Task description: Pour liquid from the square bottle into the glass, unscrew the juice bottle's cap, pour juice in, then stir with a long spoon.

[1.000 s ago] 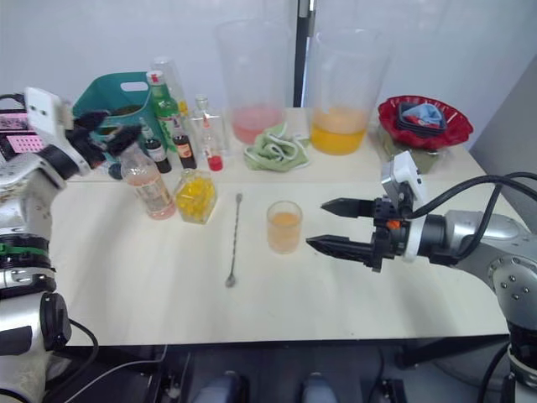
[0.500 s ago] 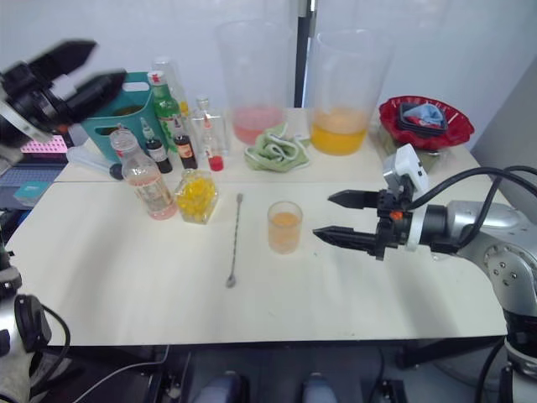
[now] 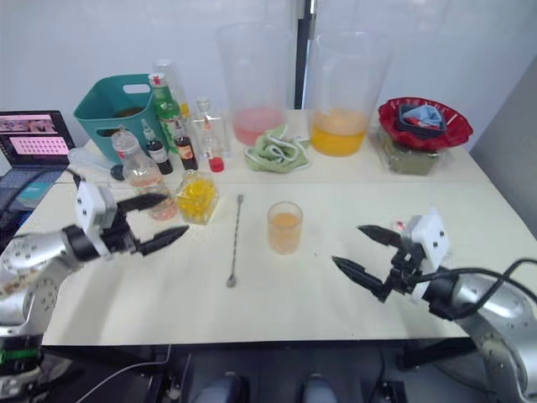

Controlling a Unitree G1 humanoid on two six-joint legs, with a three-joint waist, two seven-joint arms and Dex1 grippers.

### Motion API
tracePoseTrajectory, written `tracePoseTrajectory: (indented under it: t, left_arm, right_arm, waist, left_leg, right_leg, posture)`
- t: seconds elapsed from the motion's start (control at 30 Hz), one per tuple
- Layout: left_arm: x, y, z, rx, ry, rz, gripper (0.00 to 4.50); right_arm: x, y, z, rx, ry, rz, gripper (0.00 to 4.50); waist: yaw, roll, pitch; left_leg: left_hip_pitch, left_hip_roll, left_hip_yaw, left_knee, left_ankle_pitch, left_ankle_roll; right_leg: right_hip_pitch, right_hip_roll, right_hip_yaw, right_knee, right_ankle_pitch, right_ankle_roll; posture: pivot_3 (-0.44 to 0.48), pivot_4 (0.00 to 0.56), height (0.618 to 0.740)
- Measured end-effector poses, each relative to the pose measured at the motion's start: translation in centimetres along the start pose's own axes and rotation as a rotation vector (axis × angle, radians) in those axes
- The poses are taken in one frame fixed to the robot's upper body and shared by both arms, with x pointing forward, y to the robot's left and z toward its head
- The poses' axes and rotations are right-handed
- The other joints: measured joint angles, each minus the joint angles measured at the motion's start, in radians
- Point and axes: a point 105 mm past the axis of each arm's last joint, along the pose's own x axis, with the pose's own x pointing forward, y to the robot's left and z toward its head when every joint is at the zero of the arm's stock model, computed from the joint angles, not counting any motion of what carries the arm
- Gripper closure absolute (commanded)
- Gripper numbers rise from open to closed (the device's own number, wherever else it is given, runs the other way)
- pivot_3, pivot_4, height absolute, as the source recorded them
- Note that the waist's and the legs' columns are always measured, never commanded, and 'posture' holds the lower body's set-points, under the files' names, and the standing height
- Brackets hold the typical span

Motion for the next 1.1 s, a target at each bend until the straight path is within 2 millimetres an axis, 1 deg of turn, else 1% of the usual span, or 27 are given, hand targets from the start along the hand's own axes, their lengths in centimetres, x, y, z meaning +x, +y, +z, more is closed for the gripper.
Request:
tracePoseTrajectory:
  t: [0.1, 0.13, 0.17, 0.23, 0.27, 0.33, 0.4, 0.57, 0.63, 0.73, 0.77, 0.83, 0.9, 0.97, 1.0, 1.03, 1.1]
  left_arm:
    - [-1.4, -0.3, -1.6, -0.028, 0.055, 0.012, 0.03]
    - [-2.4, -0.1, -2.0, -0.03, 0.065, 0.046, 0.03]
    - [-3.8, 0.5, -2.6, -0.035, 0.079, 0.102, 0.03]
    - [-7.3, 1.8, -4.5, -0.049, 0.133, 0.241, 0.03]
    - [-8.7, 2.0, -5.4, -0.048, 0.165, 0.292, 0.03]
    - [-10.8, 2.0, -6.9, -0.06, 0.19, 0.375, 0.03]
    - [-11.6, 1.8, -7.9, -0.085, 0.195, 0.414, 0.03]
    - [-11.7, 1.7, -8.1, -0.085, 0.181, 0.441, 0.03]
    - [-11.6, 1.5, -8.1, -0.086, 0.175, 0.448, 0.03]
    - [-11.2, 1.1, -7.9, -0.094, 0.167, 0.445, 0.03]
    - [-11.2, 0.9, -8.0, -0.097, 0.173, 0.445, 0.03]
    - [-10.6, 0.2, -7.9, -0.105, 0.166, 0.435, 0.03]
    - [-9.1, -1.5, -7.5, -0.139, 0.145, 0.409, 0.03]
    - [-7.6, -3.2, -6.9, -0.162, 0.128, 0.38, 0.03]
    - [-7.2, -3.7, -6.6, -0.172, 0.129, 0.378, 0.03]
    - [-6.8, -4.2, -6.4, -0.182, 0.129, 0.383, 0.03]
    - [-5.6, -5.4, -5.9, -0.212, 0.12, 0.4, 0.03]
  right_arm:
    - [-1.3, -0.8, -1.8, 0.008, 0.046, -0.038, 0.0]
    - [-2.2, -1.3, -2.6, 0.02, 0.053, -0.063, 0.0]
    - [-3.3, -2.2, -3.5, 0.039, 0.055, -0.114, 0.0]
    - [-6.2, -4.0, -6.2, 0.079, 0.11, -0.233, 0.0]
    - [-7.3, -4.7, -7.2, 0.088, 0.13, -0.281, 0.0]
    - [-9.2, -5.8, -9.0, 0.095, 0.154, -0.359, 0.0]
    - [-9.9, -6.0, -9.7, 0.097, 0.156, -0.382, 0.0]
    - [-9.6, -5.9, -9.5, 0.076, 0.13, -0.354, 0.0]
    - [-9.2, -5.9, -9.5, 0.08, 0.128, -0.319, 0.0]
    - [-8.6, -5.4, -9.5, 0.083, 0.165, -0.229, 0.0]
    - [-8.3, -5.2, -9.5, 0.083, 0.184, -0.185, 0.0]
    - [-7.6, -5.0, -9.0, 0.104, 0.219, -0.082, 0.0]
    - [-6.3, -4.8, -6.8, 0.125, 0.215, 0.075, 0.0]
    - [-5.1, -4.6, -4.0, 0.102, 0.183, 0.19, 0.0]
    - [-4.8, -4.5, -3.0, 0.094, 0.174, 0.234, 0.0]
    - [-4.6, -4.3, -2.4, 0.091, 0.181, 0.274, 0.0]
    - [-4.3, -3.7, -1.9, 0.11, 0.226, 0.38, 0.0]
  waist:
    - [0.002, 0.0, 0.0]
    - [0.001, 0.0, 0.0]
    - [0.0, 0.0, 0.0]
    - [-0.001, 0.0, 0.0]
    - [-0.003, 0.0, -0.001]
    - [-0.005, 0.002, -0.001]
    - [-0.003, 0.001, -0.001]
    - [-0.003, 0.002, -0.003]
    - [-0.006, 0.002, -0.003]
    - [-0.006, 0.003, -0.003]
    - [-0.007, 0.003, -0.004]
    - [-0.007, 0.004, -0.004]
    - [-0.009, 0.006, -0.003]
    - [-0.007, 0.005, -0.004]
    - [-0.007, 0.004, -0.004]
    - [-0.006, 0.004, -0.004]
    - [0.004, 0.004, -0.004]
  left_leg:
    - [0.001, 0.0, 0.0, 0.0, 0.0, 0.0]
    - [0.002, 0.001, 0.0, -0.001, 0.0, 0.0]
    - [0.004, 0.001, 0.001, -0.003, 0.0, 0.0]
    - [0.011, 0.001, 0.002, -0.009, 0.0, 0.0]
    - [0.014, 0.001, 0.003, -0.011, 0.0, 0.0]
    - [0.018, 0.003, 0.004, -0.014, 0.0, 0.0]
    - [0.018, 0.004, 0.004, -0.013, 0.0, 0.0]
    - [0.018, 0.005, 0.005, -0.013, 0.0, -0.001]
    - [0.018, 0.005, 0.005, -0.013, 0.0, -0.001]
    - [0.018, 0.005, 0.005, -0.013, 0.0, -0.001]
    - [0.018, 0.005, 0.005, -0.013, 0.0, -0.001]
    - [0.018, 0.005, 0.007, -0.013, 0.0, -0.001]
    - [0.018, 0.005, 0.011, -0.013, 0.0, -0.001]
    - [0.018, 0.006, 0.012, -0.013, 0.0, -0.001]
    - [0.018, 0.007, 0.012, -0.013, 0.0, -0.001]
    - [0.017, 0.007, 0.012, -0.013, 0.0, 0.0]
    - [0.017, 0.006, 0.011, -0.013, 0.0, 0.0]
  right_leg:
    - [0.001, 0.0, 0.0, -0.001, 0.0, 0.0]
    - [0.002, 0.0, 0.0, -0.002, 0.0, 0.0]
    - [0.003, 0.0, 0.0, -0.003, 0.0, 0.0]
    - [0.009, 0.0, 0.001, -0.007, 0.0, -0.001]
    - [0.012, 0.0, 0.001, -0.01, -0.001, -0.001]
    - [0.017, 0.0, 0.0, -0.016, -0.001, -0.001]
    - [0.017, 0.0, 0.0, -0.016, -0.002, -0.002]
    - [0.017, 0.0, 0.0, -0.016, -0.001, -0.002]
    - [0.017, 0.0, 0.001, -0.015, -0.001, -0.002]
    - [0.017, 0.0, 0.001, -0.015, -0.001, -0.002]
    - [0.017, 0.0, 0.001, -0.015, -0.001, -0.002]
    - [0.017, -0.002, 0.002, -0.016, -0.001, -0.002]
    - [0.016, -0.004, 0.003, -0.017, -0.002, -0.001]
    - [0.017, -0.003, 0.002, -0.017, -0.002, -0.001]
    - [0.017, -0.002, 0.002, -0.017, -0.002, -0.001]
    - [0.017, -0.001, 0.002, -0.017, -0.002, -0.001]
    - [0.017, -0.002, 0.002, -0.017, -0.002, -0.001]
  posture:
    - [0.0, 0.15, 0.74]
    - [0.0, 0.15, 0.74]
    - [0.0, 0.15, 0.74]
    - [0.0, 0.15, 0.74]
    - [0.0, 0.15, 0.74]
    - [0.0, 0.15, 0.74]
    - [0.0, 0.15, 0.74]
    - [0.0, 0.15, 0.74]
    - [0.0, 0.15, 0.74]
    - [0.0, 0.15, 0.74]
    - [0.0, 0.15, 0.74]
    - [0.0, 0.15, 0.74]
    - [0.0, 0.15, 0.74]
    - [0.0, 0.15, 0.74]
    - [0.0, 0.15, 0.74]
    - [0.0, 0.15, 0.74]
    - [0.0, 0.15, 0.74]
